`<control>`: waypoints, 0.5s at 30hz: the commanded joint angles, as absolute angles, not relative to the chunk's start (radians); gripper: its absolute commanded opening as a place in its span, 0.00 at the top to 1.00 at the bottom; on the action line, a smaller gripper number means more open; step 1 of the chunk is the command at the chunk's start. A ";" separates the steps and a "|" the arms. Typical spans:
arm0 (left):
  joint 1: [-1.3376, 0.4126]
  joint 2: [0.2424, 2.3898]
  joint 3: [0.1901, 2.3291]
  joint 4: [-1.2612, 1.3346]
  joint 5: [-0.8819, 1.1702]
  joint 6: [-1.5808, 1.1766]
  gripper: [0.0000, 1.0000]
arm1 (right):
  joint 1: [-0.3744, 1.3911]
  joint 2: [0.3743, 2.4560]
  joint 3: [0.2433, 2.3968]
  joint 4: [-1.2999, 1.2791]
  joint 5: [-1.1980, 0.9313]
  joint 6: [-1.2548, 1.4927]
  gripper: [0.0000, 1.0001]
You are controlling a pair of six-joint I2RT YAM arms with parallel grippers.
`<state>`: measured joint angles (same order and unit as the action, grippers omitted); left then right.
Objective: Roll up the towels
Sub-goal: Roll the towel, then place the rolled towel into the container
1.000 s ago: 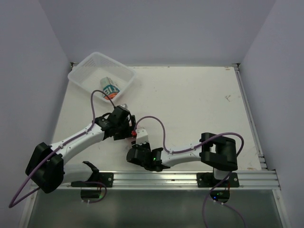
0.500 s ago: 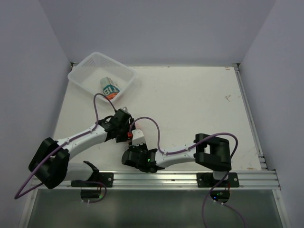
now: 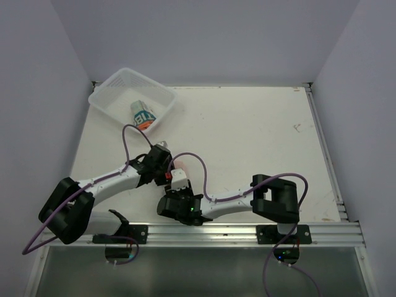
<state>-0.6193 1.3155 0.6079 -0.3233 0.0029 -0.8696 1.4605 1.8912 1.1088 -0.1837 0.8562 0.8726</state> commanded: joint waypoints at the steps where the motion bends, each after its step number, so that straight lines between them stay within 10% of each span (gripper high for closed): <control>1: -0.623 1.365 0.534 -0.397 -0.040 -0.850 0.60 | 1.477 1.867 1.098 -0.158 0.900 0.899 0.49; 15: -0.620 1.404 0.568 -0.428 -0.040 -0.819 0.79 | 1.555 1.456 0.852 -0.247 1.015 0.954 0.26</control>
<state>-0.6193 1.3304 0.6060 -0.3092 0.0025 -0.8680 1.5375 1.5806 0.9081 -0.2077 0.9188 0.8921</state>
